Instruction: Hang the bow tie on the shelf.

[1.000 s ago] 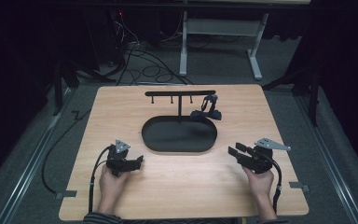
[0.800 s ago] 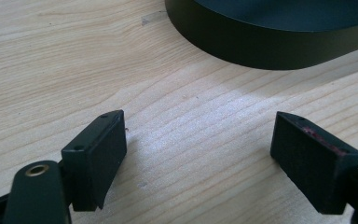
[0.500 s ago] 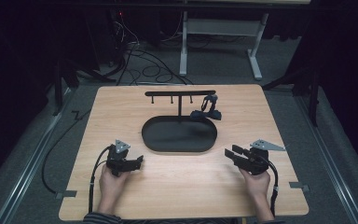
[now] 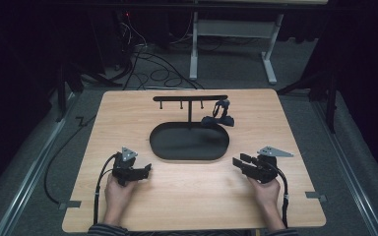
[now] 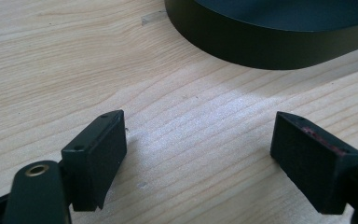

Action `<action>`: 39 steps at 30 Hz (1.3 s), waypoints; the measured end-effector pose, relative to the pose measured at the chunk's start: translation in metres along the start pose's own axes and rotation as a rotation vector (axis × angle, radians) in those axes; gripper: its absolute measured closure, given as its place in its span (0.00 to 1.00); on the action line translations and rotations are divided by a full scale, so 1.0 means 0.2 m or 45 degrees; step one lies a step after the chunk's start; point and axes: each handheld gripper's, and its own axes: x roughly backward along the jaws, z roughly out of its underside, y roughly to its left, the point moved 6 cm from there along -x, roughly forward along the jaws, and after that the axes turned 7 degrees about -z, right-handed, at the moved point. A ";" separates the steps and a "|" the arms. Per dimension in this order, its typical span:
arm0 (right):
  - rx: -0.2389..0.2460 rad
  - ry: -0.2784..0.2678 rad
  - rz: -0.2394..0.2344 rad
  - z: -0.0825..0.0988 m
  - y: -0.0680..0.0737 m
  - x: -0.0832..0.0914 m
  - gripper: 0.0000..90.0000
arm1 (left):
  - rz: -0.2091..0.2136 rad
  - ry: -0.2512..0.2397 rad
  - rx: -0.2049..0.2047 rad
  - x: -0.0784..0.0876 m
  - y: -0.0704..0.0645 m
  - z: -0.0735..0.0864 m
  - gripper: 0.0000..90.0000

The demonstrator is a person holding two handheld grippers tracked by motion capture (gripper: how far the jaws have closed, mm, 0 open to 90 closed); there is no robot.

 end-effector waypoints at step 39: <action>0.151 0.229 0.282 0.11 -0.06 -0.15 0.54 | 0.000 0.000 0.000 0.00 0.00 0.00 0.21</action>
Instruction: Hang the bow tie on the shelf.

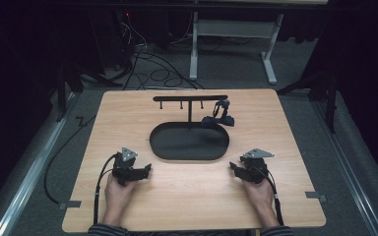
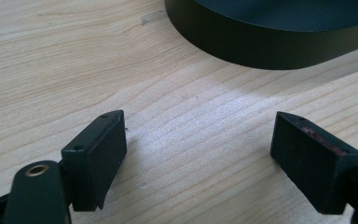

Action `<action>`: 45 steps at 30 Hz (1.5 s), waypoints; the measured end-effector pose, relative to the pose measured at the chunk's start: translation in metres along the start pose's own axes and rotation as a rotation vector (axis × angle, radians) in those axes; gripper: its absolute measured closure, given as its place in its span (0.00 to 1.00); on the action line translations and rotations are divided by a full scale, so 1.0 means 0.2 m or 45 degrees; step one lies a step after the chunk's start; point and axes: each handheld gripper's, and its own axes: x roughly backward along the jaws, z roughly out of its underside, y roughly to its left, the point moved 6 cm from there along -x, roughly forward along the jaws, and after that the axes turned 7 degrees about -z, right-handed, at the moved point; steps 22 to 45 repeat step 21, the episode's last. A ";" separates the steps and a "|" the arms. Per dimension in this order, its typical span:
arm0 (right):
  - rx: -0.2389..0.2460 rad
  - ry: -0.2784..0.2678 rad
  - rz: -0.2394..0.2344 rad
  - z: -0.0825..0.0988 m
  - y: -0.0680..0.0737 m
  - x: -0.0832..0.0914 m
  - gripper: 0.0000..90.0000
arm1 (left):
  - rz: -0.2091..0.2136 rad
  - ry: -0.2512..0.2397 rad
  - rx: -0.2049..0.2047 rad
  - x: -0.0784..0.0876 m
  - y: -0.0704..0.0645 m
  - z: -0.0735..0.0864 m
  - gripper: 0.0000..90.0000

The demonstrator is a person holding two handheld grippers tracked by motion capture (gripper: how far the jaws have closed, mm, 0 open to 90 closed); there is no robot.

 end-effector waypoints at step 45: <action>0.049 0.025 0.019 0.00 0.02 -0.01 0.45 | 0.000 0.000 0.000 0.00 0.00 0.00 0.21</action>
